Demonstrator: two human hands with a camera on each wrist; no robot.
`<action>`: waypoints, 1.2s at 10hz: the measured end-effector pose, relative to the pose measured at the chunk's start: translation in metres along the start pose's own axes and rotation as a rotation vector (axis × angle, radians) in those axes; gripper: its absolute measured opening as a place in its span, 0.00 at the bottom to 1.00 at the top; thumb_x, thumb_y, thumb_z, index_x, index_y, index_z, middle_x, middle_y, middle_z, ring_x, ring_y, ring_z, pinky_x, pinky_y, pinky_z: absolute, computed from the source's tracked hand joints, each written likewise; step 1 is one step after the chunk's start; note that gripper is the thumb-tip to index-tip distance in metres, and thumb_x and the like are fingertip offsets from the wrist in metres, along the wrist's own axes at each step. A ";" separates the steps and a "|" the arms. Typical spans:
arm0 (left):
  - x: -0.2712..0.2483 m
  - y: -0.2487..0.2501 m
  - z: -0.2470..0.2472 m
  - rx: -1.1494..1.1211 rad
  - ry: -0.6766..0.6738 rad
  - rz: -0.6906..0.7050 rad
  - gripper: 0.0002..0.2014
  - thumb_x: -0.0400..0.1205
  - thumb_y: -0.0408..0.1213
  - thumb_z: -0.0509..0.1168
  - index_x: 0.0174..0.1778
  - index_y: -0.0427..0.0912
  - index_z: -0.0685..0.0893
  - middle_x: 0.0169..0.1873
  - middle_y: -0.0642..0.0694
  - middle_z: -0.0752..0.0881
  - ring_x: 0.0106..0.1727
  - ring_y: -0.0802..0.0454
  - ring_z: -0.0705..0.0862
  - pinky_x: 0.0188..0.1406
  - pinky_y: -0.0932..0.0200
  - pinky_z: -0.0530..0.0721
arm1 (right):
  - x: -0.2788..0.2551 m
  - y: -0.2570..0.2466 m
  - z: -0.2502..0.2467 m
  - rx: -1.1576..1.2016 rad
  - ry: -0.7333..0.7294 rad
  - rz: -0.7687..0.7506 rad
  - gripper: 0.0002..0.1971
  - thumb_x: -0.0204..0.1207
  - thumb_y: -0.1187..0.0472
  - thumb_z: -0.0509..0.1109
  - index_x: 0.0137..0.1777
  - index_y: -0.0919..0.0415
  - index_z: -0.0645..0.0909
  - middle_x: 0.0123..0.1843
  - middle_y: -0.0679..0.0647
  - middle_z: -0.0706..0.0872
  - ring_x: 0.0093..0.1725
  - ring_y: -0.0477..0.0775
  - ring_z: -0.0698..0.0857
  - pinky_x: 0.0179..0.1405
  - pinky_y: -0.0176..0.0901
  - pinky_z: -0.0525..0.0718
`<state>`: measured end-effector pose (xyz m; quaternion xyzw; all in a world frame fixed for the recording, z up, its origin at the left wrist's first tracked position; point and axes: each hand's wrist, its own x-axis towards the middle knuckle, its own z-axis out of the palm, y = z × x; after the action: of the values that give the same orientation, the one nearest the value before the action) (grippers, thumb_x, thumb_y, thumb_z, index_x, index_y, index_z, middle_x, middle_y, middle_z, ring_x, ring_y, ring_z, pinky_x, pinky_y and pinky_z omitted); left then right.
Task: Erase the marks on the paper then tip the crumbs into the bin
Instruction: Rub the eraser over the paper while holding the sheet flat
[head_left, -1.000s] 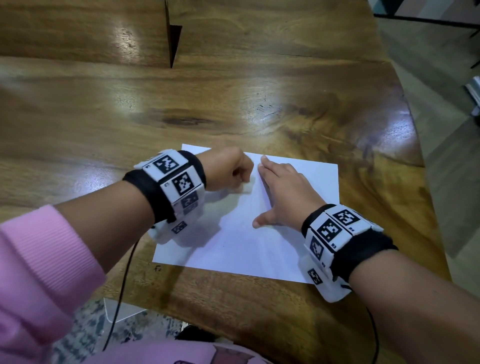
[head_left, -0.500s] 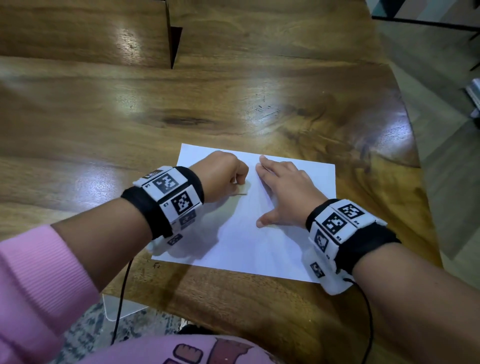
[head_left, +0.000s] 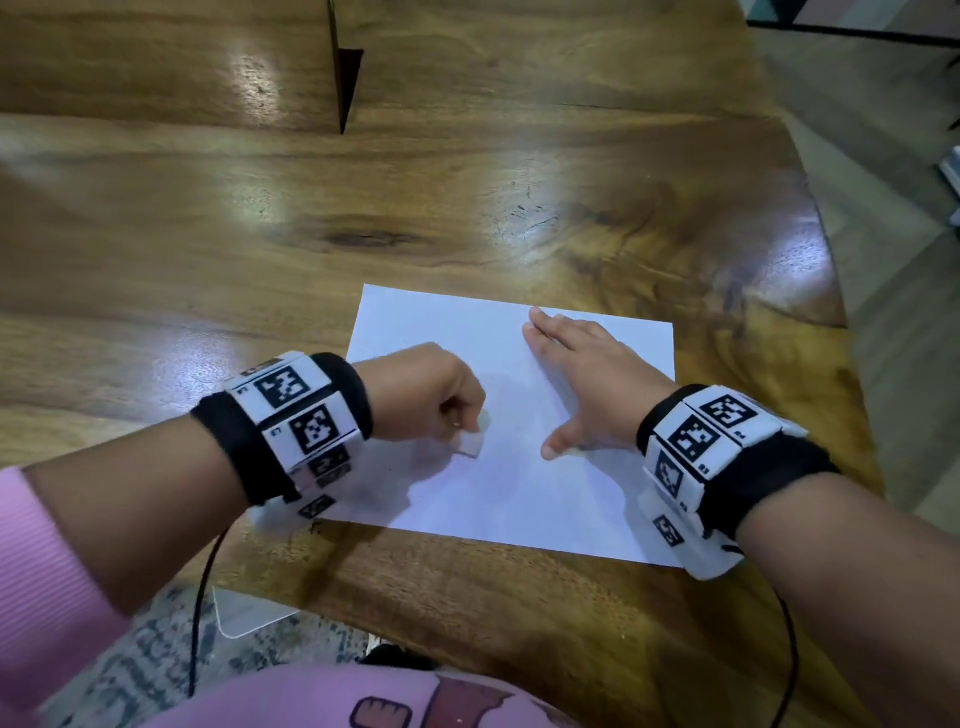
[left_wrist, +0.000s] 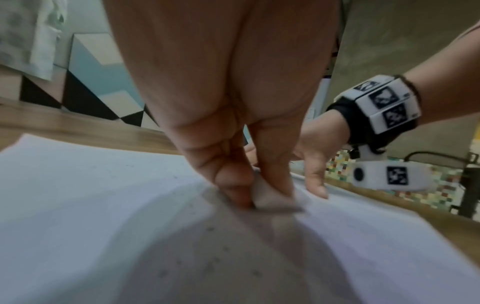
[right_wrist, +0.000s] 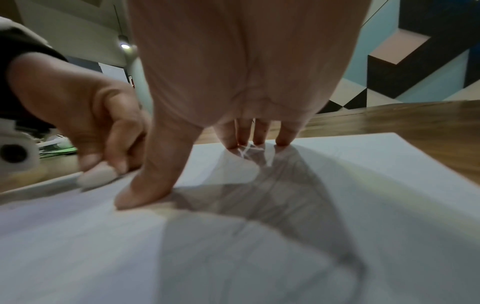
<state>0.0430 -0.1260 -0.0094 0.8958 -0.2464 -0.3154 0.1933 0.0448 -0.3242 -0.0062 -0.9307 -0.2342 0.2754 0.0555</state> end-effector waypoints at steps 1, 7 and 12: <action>0.016 0.002 -0.008 -0.004 0.353 -0.077 0.03 0.73 0.31 0.67 0.41 0.38 0.84 0.35 0.47 0.78 0.40 0.49 0.75 0.35 0.62 0.64 | 0.000 -0.001 0.000 -0.001 0.010 0.002 0.61 0.62 0.43 0.80 0.84 0.55 0.40 0.85 0.46 0.37 0.83 0.48 0.42 0.79 0.37 0.43; -0.005 -0.001 0.007 0.021 0.183 0.011 0.03 0.75 0.35 0.68 0.40 0.41 0.85 0.35 0.51 0.75 0.38 0.52 0.74 0.38 0.63 0.67 | -0.002 -0.004 -0.002 0.008 0.001 0.010 0.61 0.63 0.44 0.80 0.84 0.57 0.39 0.85 0.47 0.37 0.83 0.48 0.41 0.79 0.36 0.43; -0.018 0.011 0.024 0.011 0.033 0.142 0.06 0.75 0.37 0.67 0.36 0.38 0.82 0.35 0.44 0.80 0.39 0.46 0.77 0.39 0.57 0.73 | -0.003 -0.004 -0.002 0.014 0.000 0.014 0.61 0.63 0.45 0.80 0.84 0.57 0.39 0.85 0.47 0.37 0.83 0.49 0.41 0.78 0.36 0.43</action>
<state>0.0119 -0.1292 -0.0133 0.8823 -0.3076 -0.2845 0.2142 0.0421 -0.3217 -0.0022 -0.9320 -0.2257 0.2773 0.0602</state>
